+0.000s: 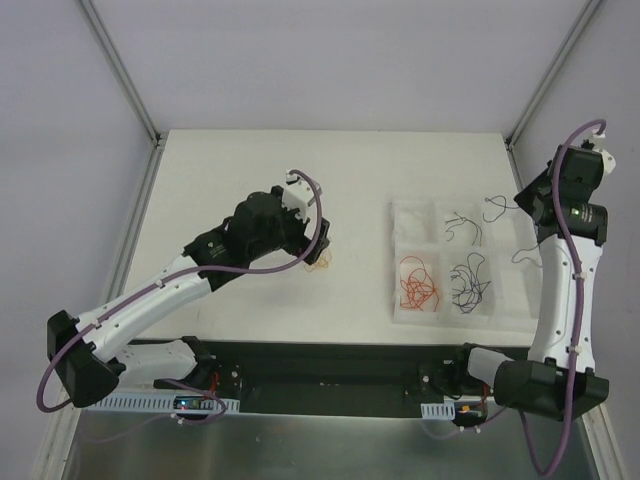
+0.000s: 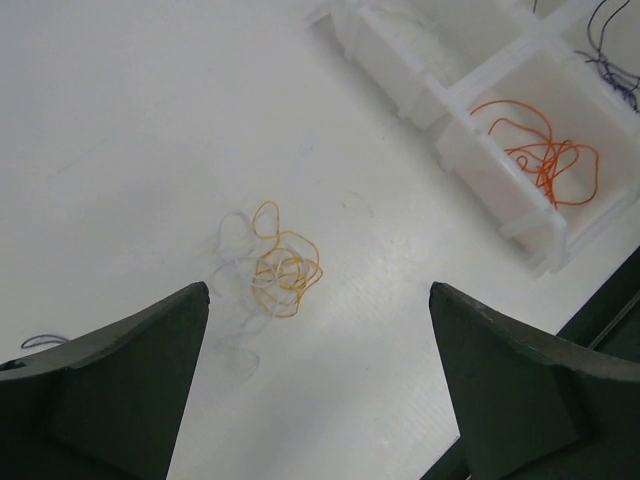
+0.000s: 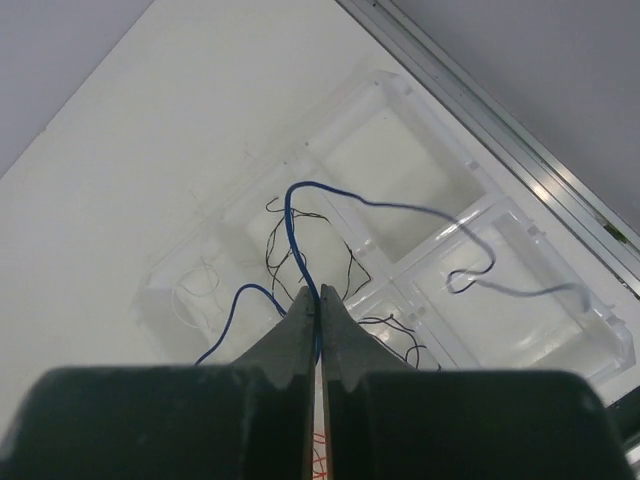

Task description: Untangle the cables

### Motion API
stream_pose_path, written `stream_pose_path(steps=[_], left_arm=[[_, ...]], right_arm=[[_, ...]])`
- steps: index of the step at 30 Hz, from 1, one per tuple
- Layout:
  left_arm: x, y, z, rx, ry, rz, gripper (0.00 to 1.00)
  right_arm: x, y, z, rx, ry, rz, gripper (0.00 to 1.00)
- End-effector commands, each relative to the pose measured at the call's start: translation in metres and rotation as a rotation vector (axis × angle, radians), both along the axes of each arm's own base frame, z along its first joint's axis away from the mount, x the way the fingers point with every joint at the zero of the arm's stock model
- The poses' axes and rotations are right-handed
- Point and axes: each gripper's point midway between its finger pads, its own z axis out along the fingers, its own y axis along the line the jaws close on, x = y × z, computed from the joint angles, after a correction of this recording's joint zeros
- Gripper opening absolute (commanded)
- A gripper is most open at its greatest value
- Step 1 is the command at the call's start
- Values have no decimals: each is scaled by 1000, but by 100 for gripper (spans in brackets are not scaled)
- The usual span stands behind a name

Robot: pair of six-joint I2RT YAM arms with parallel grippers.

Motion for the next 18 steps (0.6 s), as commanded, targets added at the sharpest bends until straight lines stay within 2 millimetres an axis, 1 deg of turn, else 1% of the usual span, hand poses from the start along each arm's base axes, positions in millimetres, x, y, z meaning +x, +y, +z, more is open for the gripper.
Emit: stream_pose_path(steps=[1, 5, 9, 10, 13, 18], left_arm=[[3, 34, -11, 166, -130, 84, 92], [-1, 33, -3, 146, -155, 76, 92], [-3, 32, -4, 153, -166, 73, 92], [-2, 32, -5, 159, -167, 74, 92], [1, 36, -6, 178, -179, 92, 92], [5, 40, -9, 204, -186, 111, 92]], right_arm=[[20, -11, 15, 39, -63, -34, 1], [34, -30, -1, 11, -39, -66, 1], [50, -47, -19, 2, -18, -80, 1], [56, -49, -25, 14, -12, -74, 1], [64, -53, -42, 35, 18, -78, 1], [69, -54, -73, 95, 68, -88, 1]])
